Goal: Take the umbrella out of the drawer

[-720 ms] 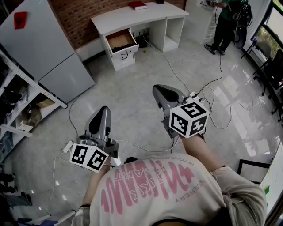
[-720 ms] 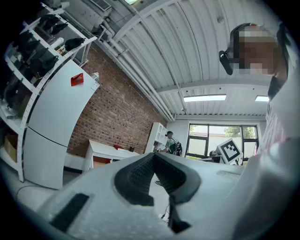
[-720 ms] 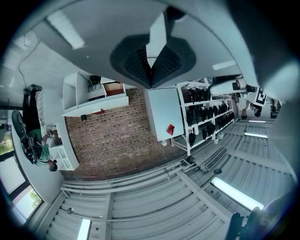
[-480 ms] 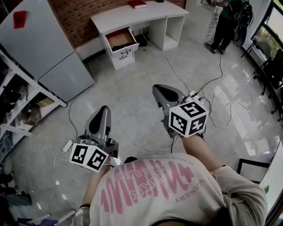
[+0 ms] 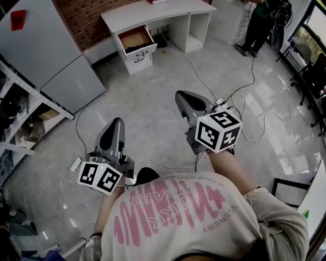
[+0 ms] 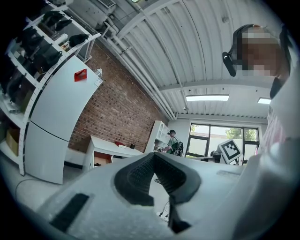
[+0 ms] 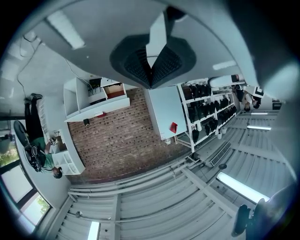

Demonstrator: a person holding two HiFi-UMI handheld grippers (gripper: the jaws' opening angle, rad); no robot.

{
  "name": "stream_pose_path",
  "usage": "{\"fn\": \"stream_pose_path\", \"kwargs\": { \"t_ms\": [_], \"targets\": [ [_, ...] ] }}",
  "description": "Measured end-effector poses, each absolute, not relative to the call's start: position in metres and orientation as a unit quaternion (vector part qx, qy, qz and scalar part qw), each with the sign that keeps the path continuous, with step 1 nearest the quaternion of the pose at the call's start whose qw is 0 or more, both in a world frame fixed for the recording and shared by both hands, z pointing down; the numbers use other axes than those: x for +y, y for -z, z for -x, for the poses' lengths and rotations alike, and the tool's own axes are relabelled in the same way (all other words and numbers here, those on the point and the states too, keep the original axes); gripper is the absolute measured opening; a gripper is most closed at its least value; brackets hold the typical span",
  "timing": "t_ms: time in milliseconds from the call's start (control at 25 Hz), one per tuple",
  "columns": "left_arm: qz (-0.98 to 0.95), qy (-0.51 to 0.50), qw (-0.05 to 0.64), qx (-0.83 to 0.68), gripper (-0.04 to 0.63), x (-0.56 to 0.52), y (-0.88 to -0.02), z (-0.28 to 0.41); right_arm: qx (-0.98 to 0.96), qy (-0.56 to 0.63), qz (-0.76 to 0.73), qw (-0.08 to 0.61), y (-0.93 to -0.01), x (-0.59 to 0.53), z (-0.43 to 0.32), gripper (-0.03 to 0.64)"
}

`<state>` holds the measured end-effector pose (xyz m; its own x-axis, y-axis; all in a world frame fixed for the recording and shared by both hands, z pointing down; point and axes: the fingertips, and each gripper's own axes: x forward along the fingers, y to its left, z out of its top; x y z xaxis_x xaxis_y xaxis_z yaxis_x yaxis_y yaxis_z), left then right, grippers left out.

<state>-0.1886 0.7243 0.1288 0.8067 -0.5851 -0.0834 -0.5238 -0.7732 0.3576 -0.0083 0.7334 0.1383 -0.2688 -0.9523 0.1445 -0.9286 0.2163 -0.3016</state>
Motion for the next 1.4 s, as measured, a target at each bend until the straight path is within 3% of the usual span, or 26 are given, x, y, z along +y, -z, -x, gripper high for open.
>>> {"fn": "stream_pose_path", "kwargs": {
  "t_ms": [520,1400],
  "targets": [
    [-0.937,0.076,0.189,-0.283,0.005,0.71,-0.155,0.169,0.762,0.202,0.615,0.02,-0.171,0.723,-0.009,0.012],
    [-0.944,0.083,0.194,-0.255,0.005,0.535,-0.148,0.136,0.737,0.231,0.635,0.019,-0.184,0.573,-0.033,0.012]
  ]
}}
